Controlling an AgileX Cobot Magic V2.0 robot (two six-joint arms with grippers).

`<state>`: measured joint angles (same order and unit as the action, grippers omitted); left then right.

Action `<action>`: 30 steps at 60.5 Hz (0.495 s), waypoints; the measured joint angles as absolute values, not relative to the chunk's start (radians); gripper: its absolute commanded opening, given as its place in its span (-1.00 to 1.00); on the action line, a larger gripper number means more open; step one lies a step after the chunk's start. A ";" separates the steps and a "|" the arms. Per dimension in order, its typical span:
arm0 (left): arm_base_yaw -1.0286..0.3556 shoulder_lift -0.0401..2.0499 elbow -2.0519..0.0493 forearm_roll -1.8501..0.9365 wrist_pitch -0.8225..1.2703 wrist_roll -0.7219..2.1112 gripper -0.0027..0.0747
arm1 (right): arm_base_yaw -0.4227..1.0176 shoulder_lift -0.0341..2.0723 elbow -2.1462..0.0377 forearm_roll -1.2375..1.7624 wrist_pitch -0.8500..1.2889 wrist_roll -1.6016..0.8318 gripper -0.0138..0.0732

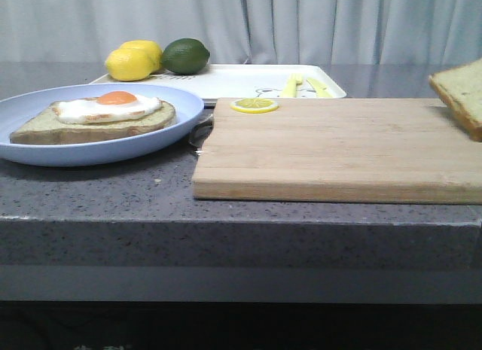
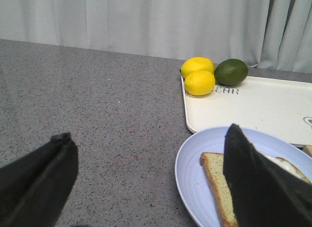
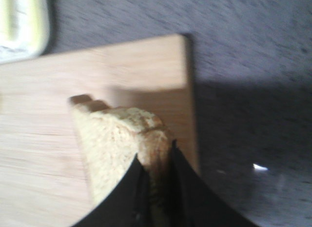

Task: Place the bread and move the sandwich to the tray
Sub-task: 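Grasp the bread slice edge with the right gripper and lift it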

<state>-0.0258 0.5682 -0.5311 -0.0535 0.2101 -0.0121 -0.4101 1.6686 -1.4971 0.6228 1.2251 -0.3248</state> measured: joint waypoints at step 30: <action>-0.026 0.568 -0.531 -0.054 0.210 -0.012 0.58 | -0.227 1.571 -1.484 0.992 1.223 -0.335 -0.86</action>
<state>-0.0258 0.5682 -0.5311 -0.0535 0.2101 -0.0121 -0.2275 1.5712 -1.4839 0.9922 1.2233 -0.3351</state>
